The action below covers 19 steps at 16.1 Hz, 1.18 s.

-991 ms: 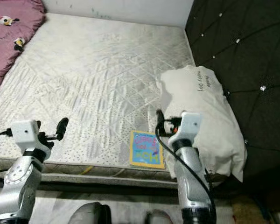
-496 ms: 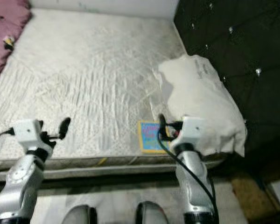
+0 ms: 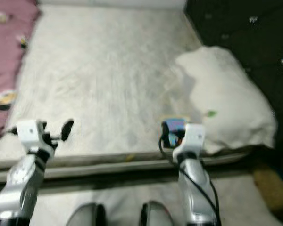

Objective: Clean up the room

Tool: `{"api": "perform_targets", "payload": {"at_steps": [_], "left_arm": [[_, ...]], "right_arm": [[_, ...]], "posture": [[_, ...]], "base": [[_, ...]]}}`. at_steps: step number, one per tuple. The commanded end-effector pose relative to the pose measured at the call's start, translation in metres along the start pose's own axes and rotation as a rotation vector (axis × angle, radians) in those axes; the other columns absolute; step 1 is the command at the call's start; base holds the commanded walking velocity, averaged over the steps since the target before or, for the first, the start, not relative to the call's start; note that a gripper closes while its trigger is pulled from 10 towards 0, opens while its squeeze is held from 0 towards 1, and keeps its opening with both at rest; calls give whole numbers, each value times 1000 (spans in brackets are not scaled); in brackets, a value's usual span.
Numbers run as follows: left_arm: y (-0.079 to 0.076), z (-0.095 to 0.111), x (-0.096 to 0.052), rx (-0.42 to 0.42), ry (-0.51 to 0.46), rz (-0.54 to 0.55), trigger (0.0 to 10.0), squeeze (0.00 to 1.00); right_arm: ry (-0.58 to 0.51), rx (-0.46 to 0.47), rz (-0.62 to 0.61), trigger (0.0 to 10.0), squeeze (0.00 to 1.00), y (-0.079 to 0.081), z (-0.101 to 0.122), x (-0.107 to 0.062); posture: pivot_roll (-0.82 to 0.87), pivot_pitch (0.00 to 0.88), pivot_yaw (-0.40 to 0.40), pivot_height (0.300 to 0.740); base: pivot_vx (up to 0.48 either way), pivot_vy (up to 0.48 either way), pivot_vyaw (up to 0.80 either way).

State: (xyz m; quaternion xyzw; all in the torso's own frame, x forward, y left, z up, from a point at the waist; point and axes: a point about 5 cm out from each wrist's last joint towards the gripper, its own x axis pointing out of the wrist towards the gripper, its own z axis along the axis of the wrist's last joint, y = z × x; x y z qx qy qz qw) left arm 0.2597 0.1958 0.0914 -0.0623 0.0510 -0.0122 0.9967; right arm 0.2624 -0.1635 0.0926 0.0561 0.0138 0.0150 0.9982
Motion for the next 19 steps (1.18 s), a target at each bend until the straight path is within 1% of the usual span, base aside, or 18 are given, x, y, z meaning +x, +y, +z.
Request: {"api": "perform_targets", "payload": {"at_steps": [1,3,6,9,11,15,19], "left_arm": [[-7,-3,3,-34,12,-22,10000,0],[-10,-3,3,-55,7,-28,10000,0],[-12,-4,1,-63,-4,-16,10000,0],[-11,-2,-3,-68,-13,-5,10000,0],[-9,-5,-5,-73,0,5,10000,0],[-8,-5,-4,-68,5,2,10000,0],[-7,-6,-5,-54,14,2,10000,0]], "right_arm": [[-3,-35,-31,10000,0,-12,2,-1],[-2,-39,-30,10000,0,-14,3,0],[6,-57,-2,10000,0,-14,5,7],[24,-64,39,10000,0,-7,2,13],[19,-64,43,10000,0,-6,2,13],[12,-57,23,10000,0,-9,3,9],[6,-47,11,10000,0,-9,3,13]], "posture": [[-28,155,-54,740],[-27,150,-64,740],[0,141,-101,740],[23,152,-119,740],[20,154,-114,740],[4,159,-92,740],[16,152,-79,740]], "base": [[0,480,0],[0,480,0],[0,480,0],[0,480,-646],[0,480,-700],[0,480,0],[0,480,0]]}}
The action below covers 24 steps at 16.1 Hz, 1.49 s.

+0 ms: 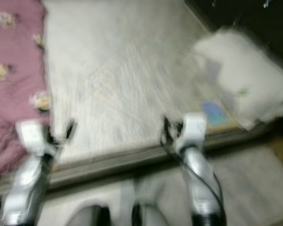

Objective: Clean up the room

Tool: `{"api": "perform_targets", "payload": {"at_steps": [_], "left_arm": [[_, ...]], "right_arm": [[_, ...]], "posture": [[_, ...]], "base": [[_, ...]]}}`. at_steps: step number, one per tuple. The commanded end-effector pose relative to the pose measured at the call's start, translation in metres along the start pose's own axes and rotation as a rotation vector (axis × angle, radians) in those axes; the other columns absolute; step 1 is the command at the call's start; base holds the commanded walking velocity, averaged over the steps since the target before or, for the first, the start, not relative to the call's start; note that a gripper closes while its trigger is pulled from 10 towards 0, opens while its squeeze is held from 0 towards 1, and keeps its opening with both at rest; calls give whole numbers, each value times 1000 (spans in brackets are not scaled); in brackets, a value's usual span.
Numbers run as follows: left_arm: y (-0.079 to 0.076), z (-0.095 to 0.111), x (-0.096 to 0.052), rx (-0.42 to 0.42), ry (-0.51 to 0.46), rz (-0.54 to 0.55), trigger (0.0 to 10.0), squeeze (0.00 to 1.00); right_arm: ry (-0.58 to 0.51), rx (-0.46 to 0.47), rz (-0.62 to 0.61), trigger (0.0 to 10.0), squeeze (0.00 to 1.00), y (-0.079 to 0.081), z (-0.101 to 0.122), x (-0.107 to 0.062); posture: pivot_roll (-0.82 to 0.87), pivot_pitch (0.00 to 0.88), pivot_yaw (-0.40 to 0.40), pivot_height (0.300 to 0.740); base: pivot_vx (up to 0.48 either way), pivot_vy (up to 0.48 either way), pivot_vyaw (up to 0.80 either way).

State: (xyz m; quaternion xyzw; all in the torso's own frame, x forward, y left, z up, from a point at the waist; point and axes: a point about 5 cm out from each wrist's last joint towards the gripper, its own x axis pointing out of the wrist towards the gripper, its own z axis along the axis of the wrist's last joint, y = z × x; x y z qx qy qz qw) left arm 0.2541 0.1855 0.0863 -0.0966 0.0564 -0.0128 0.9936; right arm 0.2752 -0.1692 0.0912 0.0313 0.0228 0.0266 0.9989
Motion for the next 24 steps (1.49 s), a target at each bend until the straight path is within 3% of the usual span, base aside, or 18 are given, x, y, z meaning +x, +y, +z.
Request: {"api": "perform_targets", "payload": {"at_steps": [1,6,10,13,15,19,24], "left_arm": [[3,2,-1,16,1,8,10000,0],[5,2,-1,22,1,14,10000,0],[9,-7,-7,43,37,26,10000,0],[4,-9,4,65,53,-23,10000,0],[-2,-7,12,64,47,-44,10000,0],[-4,-10,12,38,36,-30,10000,0],[1,-7,12,37,0,18,10000,0]], "right_arm": [[-16,4,-8,10000,0,-2,3,1],[-20,9,-7,10000,0,-1,3,1],[-55,30,-39,10000,0,-2,4,0],[-73,39,-93,10000,0,-7,4,-5],[-80,29,-105,10000,0,-10,5,-9],[-76,9,-91,10000,0,-13,5,-8],[-95,-23,19,10000,0,5,10,0]], "posture": [[17,151,-79,740],[16,145,-71,740],[5,121,-11,740],[-37,107,33,740],[-51,106,38,740],[-57,103,5,740],[-35,106,-24,740]], "base": [[0,480,0],[0,480,0],[0,480,0],[0,480,0],[0,476,0],[0,358,0],[0,0,155]]}}
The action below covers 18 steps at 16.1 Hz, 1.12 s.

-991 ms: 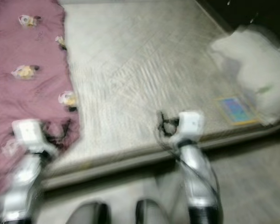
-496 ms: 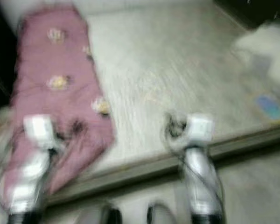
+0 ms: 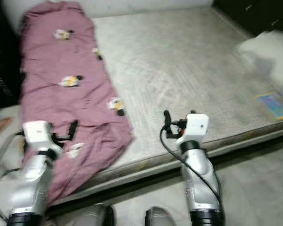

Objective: Clean up the room

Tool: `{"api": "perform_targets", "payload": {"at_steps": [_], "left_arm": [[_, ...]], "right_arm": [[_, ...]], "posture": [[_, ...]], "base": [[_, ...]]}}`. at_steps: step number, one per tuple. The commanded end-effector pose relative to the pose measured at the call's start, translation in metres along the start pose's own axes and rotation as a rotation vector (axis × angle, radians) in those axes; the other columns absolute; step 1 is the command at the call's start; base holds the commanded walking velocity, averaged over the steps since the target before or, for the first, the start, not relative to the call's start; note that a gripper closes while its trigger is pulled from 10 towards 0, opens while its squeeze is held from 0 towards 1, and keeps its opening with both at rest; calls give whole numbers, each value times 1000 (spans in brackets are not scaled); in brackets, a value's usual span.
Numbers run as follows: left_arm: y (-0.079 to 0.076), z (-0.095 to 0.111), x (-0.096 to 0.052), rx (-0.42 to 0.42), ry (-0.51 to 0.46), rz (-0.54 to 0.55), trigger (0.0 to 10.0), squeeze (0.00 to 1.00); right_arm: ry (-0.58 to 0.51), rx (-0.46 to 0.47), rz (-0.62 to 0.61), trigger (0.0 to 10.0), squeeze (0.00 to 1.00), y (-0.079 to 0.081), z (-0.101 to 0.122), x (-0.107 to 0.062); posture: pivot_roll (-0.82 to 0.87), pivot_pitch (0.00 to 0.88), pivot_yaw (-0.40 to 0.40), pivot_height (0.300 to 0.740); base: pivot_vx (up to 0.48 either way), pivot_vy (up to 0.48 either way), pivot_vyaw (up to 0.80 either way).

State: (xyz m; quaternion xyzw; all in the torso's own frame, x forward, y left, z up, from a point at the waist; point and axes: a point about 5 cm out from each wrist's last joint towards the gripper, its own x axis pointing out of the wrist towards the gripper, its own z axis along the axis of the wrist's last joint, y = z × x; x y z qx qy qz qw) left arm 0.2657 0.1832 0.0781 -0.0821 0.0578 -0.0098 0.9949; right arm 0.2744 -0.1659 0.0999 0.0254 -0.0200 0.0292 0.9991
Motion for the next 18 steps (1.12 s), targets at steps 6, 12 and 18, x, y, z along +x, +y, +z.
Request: {"api": "perform_targets", "payload": {"at_steps": [6,12,18], "left_arm": [[6,9,0,37,-41,37,10000,0],[1,5,-8,55,-10,-14,10000,0],[12,1,-19,102,10,5,10000,0]], "right_arm": [[-27,-19,54,10000,0,9,8,11],[-21,-10,25,10000,0,9,5,7],[9,-38,-21,10000,0,-10,1,-7]], "posture": [[-19,130,-40,740],[-11,155,-35,740],[-9,161,-51,740]], "base": [[0,0,775],[0,0,465],[0,0,0]]}}
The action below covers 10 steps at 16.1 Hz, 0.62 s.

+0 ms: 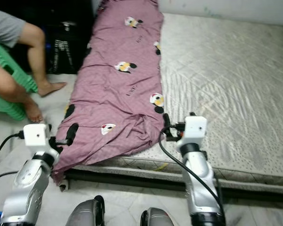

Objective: Clean up the room

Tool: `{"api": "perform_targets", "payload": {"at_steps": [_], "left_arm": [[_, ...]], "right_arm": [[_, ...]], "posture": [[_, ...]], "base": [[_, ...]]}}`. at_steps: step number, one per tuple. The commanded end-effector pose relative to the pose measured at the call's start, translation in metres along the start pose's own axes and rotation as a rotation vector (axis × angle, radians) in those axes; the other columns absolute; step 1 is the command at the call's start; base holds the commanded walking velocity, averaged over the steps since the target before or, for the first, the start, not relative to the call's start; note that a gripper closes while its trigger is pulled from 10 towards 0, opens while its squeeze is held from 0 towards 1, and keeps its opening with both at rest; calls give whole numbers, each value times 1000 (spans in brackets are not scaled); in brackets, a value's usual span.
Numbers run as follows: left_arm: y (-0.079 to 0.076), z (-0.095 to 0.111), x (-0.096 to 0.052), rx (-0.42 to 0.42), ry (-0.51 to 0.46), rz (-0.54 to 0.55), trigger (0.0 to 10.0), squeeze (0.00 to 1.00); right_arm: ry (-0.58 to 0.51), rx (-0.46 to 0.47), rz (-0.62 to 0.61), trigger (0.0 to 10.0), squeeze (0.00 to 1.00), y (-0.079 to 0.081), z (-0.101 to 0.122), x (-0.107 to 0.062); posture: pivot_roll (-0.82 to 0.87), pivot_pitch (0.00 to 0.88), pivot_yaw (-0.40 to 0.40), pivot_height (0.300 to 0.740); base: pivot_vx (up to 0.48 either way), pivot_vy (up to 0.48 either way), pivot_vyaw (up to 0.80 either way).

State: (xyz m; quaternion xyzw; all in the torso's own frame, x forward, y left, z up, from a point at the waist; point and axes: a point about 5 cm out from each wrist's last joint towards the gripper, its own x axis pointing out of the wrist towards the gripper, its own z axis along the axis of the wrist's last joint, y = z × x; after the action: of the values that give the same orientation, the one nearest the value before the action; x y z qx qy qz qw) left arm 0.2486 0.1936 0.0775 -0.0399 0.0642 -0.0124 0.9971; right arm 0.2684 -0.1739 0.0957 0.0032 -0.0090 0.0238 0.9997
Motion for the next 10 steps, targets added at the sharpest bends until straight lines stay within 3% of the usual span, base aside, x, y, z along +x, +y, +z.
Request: {"api": "perform_targets", "payload": {"at_steps": [1,3,8,10], "left_arm": [[6,0,-5,22,2,14,10000,0],[11,-3,-9,23,14,33,10000,0],[4,0,-6,12,-1,-6,10000,0],[4,1,-6,6,-4,-10,10000,0]], "right_arm": [[-11,1,-18,10000,0,-5,4,-2],[-5,-9,-28,10000,0,-10,4,-5],[-4,-15,-21,10000,0,-8,5,-2],[-3,-15,-21,10000,0,-8,6,-2]], "posture": [[-9,162,-53,740],[-12,160,-55,740],[-8,161,-51,740],[-11,162,-53,740]], "base": [[0,0,0],[0,0,0],[0,0,0],[244,0,0]]}}
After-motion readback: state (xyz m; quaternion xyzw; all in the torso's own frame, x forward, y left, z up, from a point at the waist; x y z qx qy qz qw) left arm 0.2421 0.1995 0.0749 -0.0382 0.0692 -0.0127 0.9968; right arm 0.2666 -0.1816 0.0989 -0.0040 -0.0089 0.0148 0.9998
